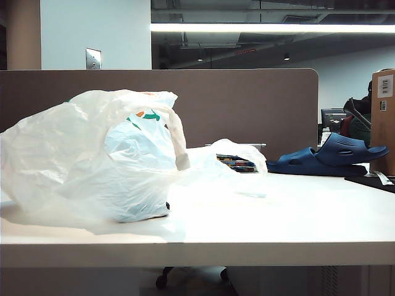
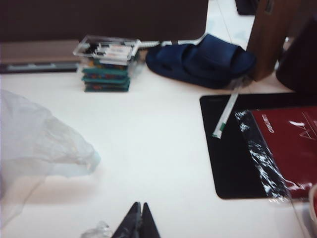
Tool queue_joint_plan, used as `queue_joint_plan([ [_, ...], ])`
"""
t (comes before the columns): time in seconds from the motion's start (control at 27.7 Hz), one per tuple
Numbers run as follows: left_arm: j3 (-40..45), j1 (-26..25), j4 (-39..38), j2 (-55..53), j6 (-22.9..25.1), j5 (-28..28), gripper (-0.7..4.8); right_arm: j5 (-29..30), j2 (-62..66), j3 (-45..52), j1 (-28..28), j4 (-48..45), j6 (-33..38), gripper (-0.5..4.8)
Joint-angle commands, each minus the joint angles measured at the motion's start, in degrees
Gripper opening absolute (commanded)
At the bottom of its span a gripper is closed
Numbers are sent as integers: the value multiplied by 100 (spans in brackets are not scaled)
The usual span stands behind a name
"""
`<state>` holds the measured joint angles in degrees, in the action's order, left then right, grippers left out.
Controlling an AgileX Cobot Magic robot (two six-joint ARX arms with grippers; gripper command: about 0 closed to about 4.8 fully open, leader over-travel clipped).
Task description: Put the power bank into the bag.
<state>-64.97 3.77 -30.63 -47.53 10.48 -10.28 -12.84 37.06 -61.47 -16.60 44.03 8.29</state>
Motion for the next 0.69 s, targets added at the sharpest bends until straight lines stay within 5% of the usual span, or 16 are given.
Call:
queue_joint_plan([
  [0.04, 142, -7, 114, 291, 17, 11, -6, 149, -321, 459, -4, -555, -4, -8],
  [0.43, 1403, -4, 415, 1843, -109, -11, -6, 809, -931, 1556, -2, -1307, -608, -8],
  [0.69, 1873, -4, 549, 2581, -153, -46, -6, 734, -1014, 1582, 44, -1401, -984, -8],
])
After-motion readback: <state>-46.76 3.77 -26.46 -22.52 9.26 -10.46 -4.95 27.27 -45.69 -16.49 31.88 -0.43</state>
